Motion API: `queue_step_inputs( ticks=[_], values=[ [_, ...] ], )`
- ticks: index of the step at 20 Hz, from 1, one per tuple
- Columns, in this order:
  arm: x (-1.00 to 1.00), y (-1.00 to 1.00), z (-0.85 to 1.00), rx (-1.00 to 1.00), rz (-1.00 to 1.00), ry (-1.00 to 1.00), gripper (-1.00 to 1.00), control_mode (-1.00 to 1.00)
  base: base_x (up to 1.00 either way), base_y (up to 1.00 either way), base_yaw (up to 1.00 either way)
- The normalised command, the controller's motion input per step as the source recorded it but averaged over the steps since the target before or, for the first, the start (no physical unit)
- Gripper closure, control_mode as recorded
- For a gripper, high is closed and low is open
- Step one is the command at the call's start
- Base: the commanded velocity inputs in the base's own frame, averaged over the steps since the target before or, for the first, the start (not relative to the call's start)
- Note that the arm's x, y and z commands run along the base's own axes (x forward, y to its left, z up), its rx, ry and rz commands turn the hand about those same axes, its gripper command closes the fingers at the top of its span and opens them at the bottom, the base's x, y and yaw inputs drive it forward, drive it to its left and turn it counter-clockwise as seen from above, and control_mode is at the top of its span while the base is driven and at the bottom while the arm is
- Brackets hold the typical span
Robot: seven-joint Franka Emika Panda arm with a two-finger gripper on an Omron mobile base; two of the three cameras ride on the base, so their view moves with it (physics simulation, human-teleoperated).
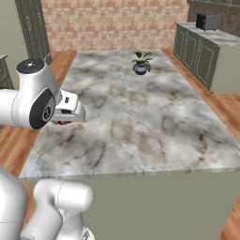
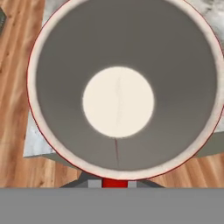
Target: Clear the mugs and bowl far away from the sink.
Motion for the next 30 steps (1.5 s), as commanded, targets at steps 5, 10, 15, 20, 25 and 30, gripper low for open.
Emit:
queue_step_inputs(
  ticks=[5,10,15,20,25,30],
  values=[
    [0.0,0.0,0.0,0.0,0.0,0.0,1.0,1.0,1.0,0.02,0.29],
    [0.36,0.0,-0.18,0.0,0.14,0.13,1.0,-1.0,0.58,-0.02,0.32],
    [0.8,0.0,-0.51,0.0,0.15,0.06,1.0,-1.0,0.0,0.0,0.0],
    [0.53,0.01,-0.45,-0.05,0.0,0.01,1.0,-1.0,0.0,0.0,0.0],
    [0.49,0.15,-0.5,-0.13,-0.06,0.03,1.0,-1.0,0.0,0.0,0.0],
    [0.27,0.0,-0.51,-0.04,-0.05,0.14,1.0,-1.0,0.0,0.0,0.0]
  ],
)
